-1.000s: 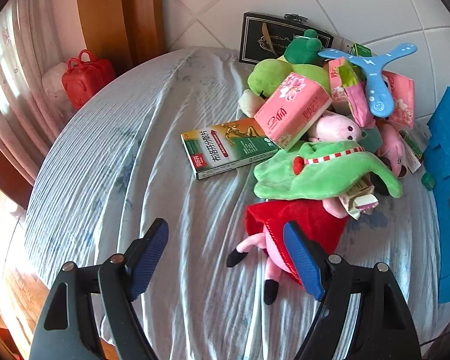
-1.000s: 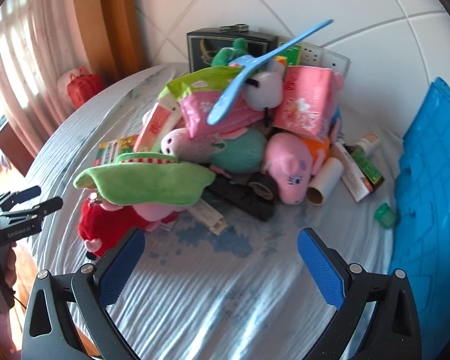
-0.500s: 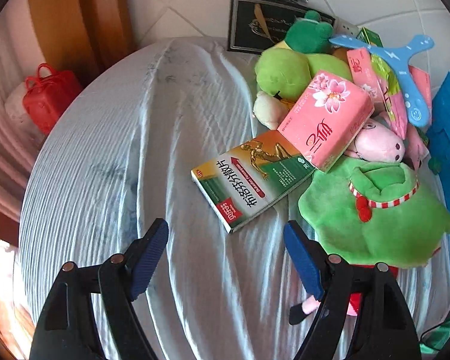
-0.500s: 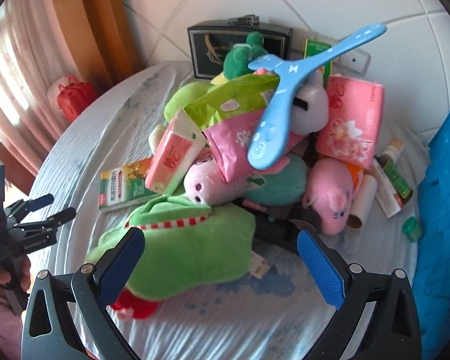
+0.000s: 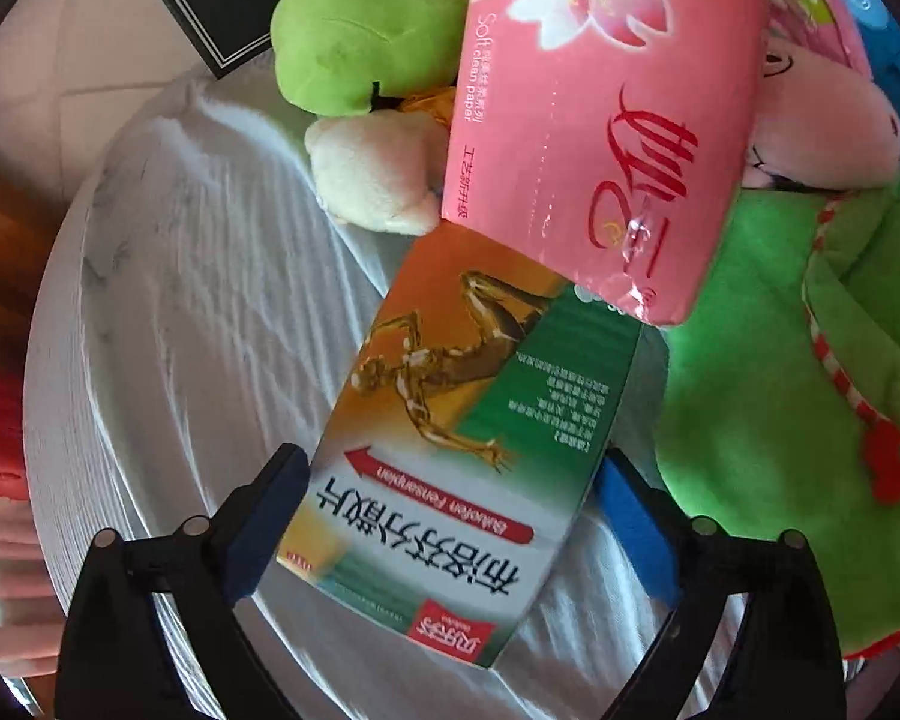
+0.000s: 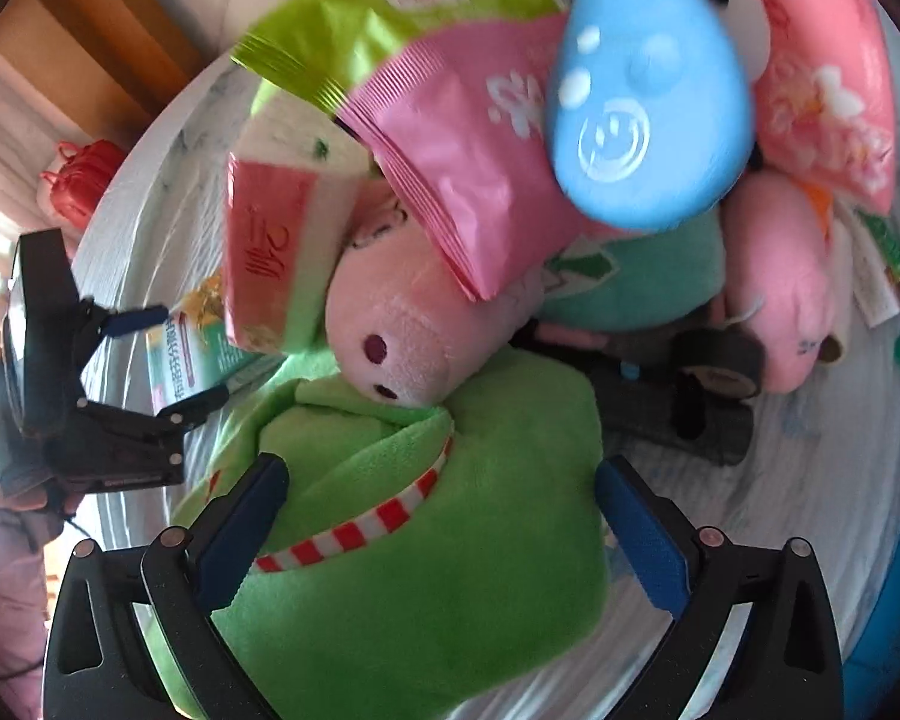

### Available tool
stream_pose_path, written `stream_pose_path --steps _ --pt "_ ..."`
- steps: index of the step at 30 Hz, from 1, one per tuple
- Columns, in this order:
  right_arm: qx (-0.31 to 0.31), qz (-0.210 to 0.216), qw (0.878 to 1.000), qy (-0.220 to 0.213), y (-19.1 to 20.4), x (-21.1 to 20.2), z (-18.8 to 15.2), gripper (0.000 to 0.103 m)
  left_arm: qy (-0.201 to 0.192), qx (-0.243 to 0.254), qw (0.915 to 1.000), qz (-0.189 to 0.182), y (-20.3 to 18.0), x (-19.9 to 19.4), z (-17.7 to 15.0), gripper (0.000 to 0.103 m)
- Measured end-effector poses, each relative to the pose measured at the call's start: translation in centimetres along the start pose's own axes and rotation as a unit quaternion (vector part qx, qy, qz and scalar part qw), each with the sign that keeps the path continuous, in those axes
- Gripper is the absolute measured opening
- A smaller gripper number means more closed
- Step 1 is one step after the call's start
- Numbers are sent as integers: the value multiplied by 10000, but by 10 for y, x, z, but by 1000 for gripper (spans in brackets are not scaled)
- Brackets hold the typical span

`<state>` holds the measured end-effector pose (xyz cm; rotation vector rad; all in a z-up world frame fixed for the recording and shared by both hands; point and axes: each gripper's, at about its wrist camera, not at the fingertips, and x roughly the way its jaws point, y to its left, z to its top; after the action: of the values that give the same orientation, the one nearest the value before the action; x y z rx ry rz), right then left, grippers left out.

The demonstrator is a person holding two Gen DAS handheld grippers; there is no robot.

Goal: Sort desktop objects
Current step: 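Grasp the green ibuprofen box with the left tool while the right tool grasps the green plush hat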

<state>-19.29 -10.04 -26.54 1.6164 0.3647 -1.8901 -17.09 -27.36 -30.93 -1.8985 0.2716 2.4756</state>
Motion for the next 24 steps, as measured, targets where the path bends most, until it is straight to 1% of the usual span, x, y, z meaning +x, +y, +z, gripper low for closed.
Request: stream_pose_path --steps 1,3,4,5,6,7,8,10,12,14,18,21,24 --pt "59 88 9999 79 -2 5 -1 103 61 -48 10000 -19 0 6 3 103" --pt "67 94 9999 41 -4 5 -3 103 59 -428 9982 -425 10 12 8 103" --pt "4 -4 10000 -30 -2 3 -5 102 89 -644 9962 -584 16 15 8 103" --pt "-63 -74 9999 -94 -1 0 -6 99 10 -771 9955 -556 18 14 8 102" --pt "-132 -74 9998 -163 1 -3 -7 81 -46 -816 9953 -520 18 13 6 101" --pt "-181 12 9996 -215 4 -6 -8 61 -80 -837 9952 -490 16 11 4 100" --pt "-232 -17 9994 -273 6 -10 -10 58 -106 -893 9950 -441 13 9 1 97" --pt "-428 -173 9981 -417 11 -16 -12 43 -138 -1049 9938 -330 8 1 -7 95" --pt "-573 -285 9962 -587 14 -26 -17 33 -242 -1221 9918 -289 5 -11 -16 93" --pt "-609 -226 9956 -682 14 -32 -23 29 -425 -1436 9885 -194 1 -30 -28 92" --pt "-647 -85 9938 -902 9 -51 -34 23 -809 -1883 9787 -96 -6 -73 -49 89" --pt "-704 24 9905 -1177 7 -74 -42 21 -1128 -2116 9708 -29 -11 -102 -58 89" --pt "-815 88 9850 -1521 6 -100 -53 19 -1429 -2292 9627 162 -23 -130 -72 89"
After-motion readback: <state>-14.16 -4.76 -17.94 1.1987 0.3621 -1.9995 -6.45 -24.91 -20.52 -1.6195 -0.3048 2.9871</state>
